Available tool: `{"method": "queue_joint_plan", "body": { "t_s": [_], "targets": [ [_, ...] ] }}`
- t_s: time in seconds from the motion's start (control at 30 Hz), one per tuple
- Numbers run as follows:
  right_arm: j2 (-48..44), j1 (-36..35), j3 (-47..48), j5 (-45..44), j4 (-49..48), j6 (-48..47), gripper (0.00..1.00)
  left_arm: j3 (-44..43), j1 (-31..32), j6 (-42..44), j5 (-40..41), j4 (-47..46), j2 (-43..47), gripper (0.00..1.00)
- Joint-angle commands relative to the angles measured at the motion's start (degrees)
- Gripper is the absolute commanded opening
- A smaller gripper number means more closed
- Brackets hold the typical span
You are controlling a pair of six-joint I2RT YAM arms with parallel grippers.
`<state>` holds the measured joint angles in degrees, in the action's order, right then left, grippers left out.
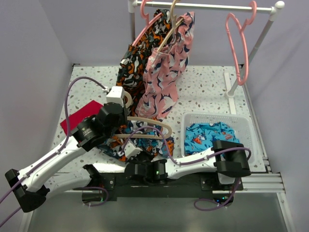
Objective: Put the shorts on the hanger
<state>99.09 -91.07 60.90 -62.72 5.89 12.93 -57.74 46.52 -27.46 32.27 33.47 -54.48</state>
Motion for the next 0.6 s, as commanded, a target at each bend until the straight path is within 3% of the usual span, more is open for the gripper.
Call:
{"method": "queue_joint_plan", "body": {
  "t_s": [0.0, 0.57],
  "targets": [
    [-8.99, 0.1, -1.58, -4.61, -0.8, 4.3, 0.0, -3.17, -0.29, 0.83, 3.49, 0.19, 3.32, 0.0],
    [-27.89, 2.21, -4.13, 10.07, 12.39, 12.99, 0.0, -5.37, -0.21, 4.08, 8.51, -1.31, 13.61, 0.0]
  ]
}}
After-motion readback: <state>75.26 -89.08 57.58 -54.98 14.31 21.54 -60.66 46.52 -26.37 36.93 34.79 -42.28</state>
